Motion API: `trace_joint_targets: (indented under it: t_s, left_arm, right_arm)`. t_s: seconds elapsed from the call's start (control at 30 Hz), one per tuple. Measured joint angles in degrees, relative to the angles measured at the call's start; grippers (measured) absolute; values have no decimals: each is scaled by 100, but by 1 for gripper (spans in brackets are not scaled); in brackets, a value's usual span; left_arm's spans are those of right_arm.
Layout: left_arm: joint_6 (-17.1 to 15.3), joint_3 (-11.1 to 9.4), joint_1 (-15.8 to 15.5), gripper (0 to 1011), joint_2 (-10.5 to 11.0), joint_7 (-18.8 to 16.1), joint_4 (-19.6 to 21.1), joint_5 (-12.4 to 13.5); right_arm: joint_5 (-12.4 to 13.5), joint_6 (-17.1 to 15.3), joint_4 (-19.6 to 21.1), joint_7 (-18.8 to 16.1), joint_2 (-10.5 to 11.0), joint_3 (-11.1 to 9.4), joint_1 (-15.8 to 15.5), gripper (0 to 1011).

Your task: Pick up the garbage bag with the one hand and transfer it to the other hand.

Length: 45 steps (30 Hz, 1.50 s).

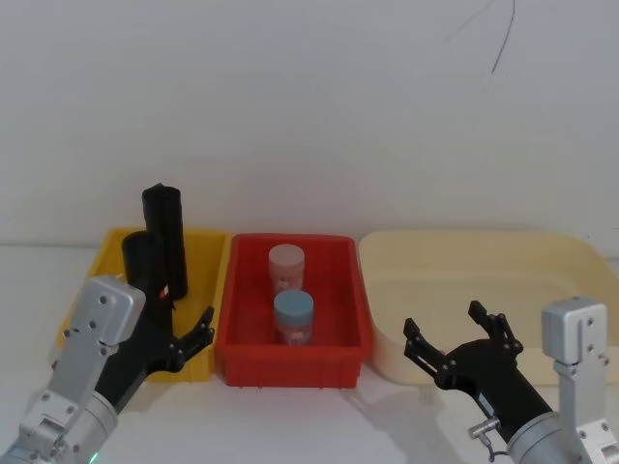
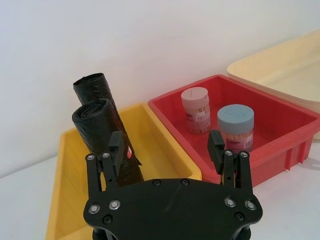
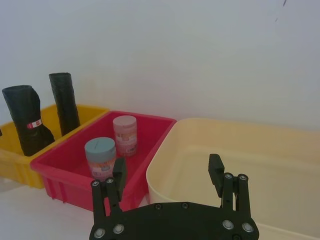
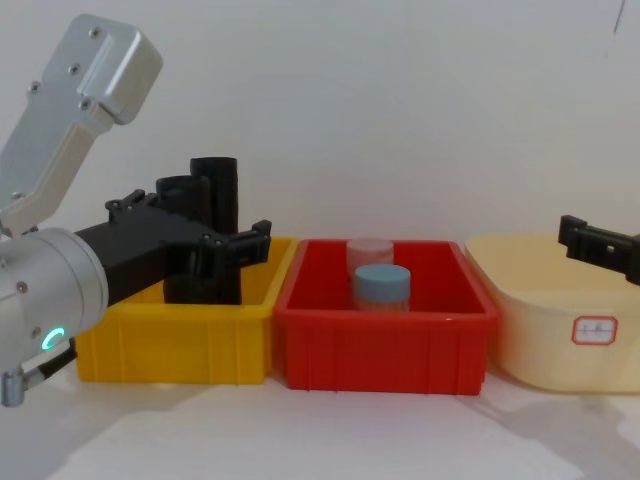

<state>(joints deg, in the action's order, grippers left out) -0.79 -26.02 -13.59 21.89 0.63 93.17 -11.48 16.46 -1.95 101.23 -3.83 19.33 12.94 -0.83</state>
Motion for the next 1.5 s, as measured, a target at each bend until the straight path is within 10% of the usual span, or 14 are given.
trace_joint_targets:
  t_s: [0.9, 1.5]
  left_arm:
    - [0, 3, 0, 1001, -1, 0, 0, 0]
    - [146, 428, 171, 1001, -17, -76, -180, -261]
  right_arm:
    - [0, 0, 0, 0, 0, 0, -1, 1004]
    - [0, 0, 0, 0, 0, 0, -1, 1005]
